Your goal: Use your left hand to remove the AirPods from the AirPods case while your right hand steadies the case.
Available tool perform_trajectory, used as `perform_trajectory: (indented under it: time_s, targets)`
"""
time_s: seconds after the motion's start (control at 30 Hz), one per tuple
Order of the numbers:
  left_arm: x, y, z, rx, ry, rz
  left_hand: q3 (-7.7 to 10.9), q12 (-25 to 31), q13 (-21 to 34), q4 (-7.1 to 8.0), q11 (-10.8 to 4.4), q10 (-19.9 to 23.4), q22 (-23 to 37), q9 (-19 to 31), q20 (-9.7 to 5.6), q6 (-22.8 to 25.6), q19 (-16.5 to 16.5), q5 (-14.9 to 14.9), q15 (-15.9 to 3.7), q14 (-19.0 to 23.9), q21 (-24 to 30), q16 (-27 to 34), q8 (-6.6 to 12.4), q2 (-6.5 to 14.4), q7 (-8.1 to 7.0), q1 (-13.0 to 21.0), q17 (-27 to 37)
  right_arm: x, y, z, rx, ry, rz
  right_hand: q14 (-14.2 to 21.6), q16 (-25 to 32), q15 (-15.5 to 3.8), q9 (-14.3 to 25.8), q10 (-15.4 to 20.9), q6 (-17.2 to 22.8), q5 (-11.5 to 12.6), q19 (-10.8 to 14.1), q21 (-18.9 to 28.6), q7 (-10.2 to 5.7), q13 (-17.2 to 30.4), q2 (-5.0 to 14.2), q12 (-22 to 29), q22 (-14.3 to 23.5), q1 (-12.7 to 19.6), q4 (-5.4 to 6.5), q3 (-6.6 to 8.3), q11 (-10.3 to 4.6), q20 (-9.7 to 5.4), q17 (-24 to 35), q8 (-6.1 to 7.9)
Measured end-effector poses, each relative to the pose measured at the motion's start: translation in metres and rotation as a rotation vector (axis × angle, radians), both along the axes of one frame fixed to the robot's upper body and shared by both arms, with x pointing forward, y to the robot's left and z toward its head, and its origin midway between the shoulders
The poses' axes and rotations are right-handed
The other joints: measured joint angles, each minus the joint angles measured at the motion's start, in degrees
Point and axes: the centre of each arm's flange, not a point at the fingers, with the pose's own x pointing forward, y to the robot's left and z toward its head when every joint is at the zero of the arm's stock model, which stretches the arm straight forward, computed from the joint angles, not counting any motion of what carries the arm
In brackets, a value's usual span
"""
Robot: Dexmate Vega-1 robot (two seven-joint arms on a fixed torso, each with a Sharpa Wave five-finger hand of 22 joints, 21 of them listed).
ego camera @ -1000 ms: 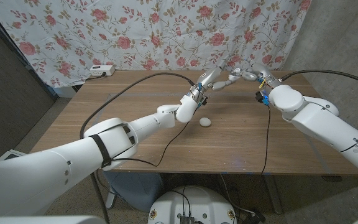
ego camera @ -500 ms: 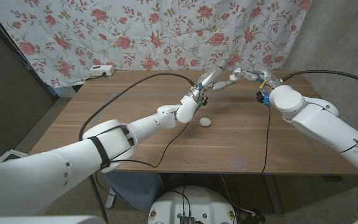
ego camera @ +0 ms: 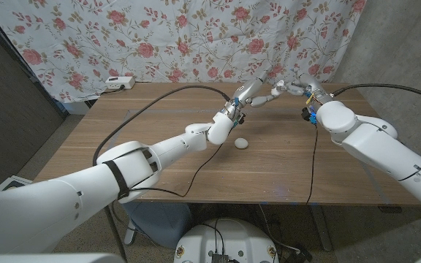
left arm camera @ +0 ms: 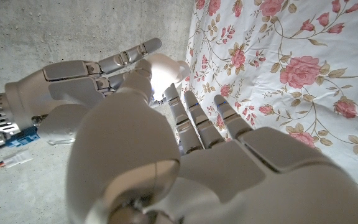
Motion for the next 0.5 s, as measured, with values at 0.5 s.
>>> perform_trajectory:
  time_s: [0.5]
  targets:
    - [-0.0031, 0.0019, -0.0059, -0.017, 0.002, 0.003, -0.30, 0.2, 0.0, 0.34, 0.00, 0.0, 0.0, 0.0, 0.00, 2.0, 0.0, 0.0, 0.02, 0.0, 0.0, -0.5, 0.38, -0.1, -2.15, -0.5, 0.0, -0.0011, 0.0004, -0.0025, 0.013, -0.003, 0.014, 1.6, 1.3, 0.10, 0.0, 0.7, 1.1, -0.4, 0.0, 0.0, 0.93, 0.0, 0.35, 0.6, 0.0, 2.1, 0.44, -0.44, 0.76, -0.63, 1.0, 0.00]
